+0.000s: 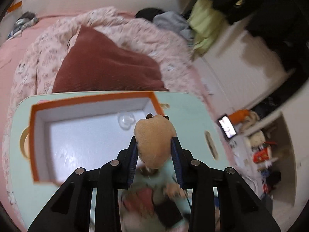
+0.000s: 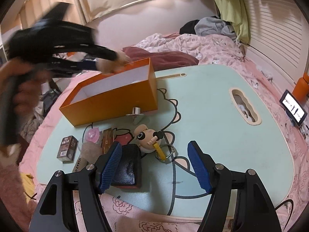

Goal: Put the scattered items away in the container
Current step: 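Grasp the tan plush in the box with the left gripper and lift, then carry the tan plush out and set it on the table beside the tube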

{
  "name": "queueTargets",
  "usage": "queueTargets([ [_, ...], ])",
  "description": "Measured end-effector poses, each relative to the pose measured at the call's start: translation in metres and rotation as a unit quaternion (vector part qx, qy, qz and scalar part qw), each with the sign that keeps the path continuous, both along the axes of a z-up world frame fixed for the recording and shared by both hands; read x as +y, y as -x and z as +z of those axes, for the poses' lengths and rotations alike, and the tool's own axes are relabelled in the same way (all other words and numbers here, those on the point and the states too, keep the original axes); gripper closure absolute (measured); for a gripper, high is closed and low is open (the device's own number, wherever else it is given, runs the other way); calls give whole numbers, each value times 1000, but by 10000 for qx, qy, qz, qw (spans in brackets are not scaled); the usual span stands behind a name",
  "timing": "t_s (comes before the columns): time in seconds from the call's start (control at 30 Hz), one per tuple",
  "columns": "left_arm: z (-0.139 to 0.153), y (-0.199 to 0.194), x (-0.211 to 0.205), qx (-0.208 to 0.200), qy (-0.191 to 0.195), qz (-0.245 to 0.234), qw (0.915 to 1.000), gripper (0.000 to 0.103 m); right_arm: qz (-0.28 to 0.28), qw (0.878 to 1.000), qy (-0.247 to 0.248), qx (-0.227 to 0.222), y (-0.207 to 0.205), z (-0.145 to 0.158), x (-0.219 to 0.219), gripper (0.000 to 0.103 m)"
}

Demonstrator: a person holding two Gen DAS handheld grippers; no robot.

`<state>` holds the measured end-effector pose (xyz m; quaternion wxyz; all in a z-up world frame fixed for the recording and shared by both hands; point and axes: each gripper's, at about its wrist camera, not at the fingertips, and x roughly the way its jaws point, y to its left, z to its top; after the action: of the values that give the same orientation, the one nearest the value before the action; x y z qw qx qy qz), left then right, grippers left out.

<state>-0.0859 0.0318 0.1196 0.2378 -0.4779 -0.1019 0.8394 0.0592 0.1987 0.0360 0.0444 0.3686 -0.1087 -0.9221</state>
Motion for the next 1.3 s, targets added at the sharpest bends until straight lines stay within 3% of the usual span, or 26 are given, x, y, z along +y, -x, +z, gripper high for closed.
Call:
queueTargets([
  [0.2,-21,-58,-39,13,-395,49,9992,68,18,10000,-10,-39,1,0,-2,33],
  [0.43,-63,-75,-71,-240,-419,610,9970,68,39,10000,-31,-80,2,-1,-3,33],
  [0.63,-74,-83,-76,20,99,1050,9944,67,57,9999,-109,-71,1,-1,-7,33],
  [0.73,-87,-86,-77,-84,-37,1014,9948,62,159,9997,-142,-78,3,0,-10,33],
  [0.8,-93,-91,-79,-55,-201,1108,9936,52,291,9994,-180,-66,7,4,-13,33],
  [0.9,-95,-103,-85,294,-263,1412,9892,38,448,9986,-219,163,13,23,-16,33],
  [1.0,-96,-118,-88,600,-519,1418,9867,36,734,9951,-373,553,33,59,-26,33],
  [1.07,-96,-126,-89,751,-658,1378,9854,36,1070,9910,-594,545,62,81,-40,35],
  [1.13,-94,-135,-89,974,-691,1393,9830,36,1428,9853,-893,278,96,92,-57,44],
  [1.17,-92,-138,-88,1063,-688,1401,9820,36,1664,9808,-1021,-11,120,94,-68,56],
  [1.23,-91,-141,-89,1148,-696,1428,9806,36,1859,9741,-1105,-663,163,85,-82,68],
  [1.3,-91,-142,-92,1179,-757,1456,9794,36,1968,9631,-1220,-1369,203,64,-93,68],
])
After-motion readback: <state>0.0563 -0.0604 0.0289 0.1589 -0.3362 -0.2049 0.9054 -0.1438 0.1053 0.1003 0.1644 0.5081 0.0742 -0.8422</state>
